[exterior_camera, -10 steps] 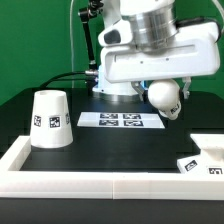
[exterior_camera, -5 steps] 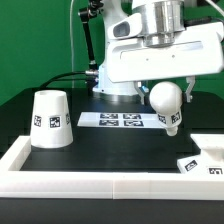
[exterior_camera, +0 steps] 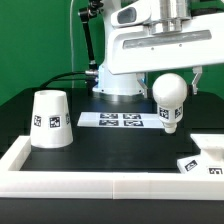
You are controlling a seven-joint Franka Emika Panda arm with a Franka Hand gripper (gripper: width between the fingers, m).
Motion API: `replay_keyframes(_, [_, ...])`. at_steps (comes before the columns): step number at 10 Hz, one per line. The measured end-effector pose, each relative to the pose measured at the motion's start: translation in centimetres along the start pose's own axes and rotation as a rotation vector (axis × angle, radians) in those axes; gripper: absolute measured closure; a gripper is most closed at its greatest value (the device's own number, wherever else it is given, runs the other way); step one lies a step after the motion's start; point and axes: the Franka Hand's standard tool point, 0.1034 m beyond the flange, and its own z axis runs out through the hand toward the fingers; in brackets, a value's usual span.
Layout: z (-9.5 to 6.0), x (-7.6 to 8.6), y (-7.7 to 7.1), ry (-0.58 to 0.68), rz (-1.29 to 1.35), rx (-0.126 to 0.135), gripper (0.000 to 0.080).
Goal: Assemble lamp
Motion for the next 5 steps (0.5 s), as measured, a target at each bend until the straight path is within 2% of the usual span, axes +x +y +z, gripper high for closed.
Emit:
replay_keyframes(3, [-0.1, 0.2, -0.2, 0.002, -0.019, -0.001, 0.022])
replay_keyframes(5, [-1.7, 2.7, -1.4, 0.042, -0.095, 0.004, 0.022])
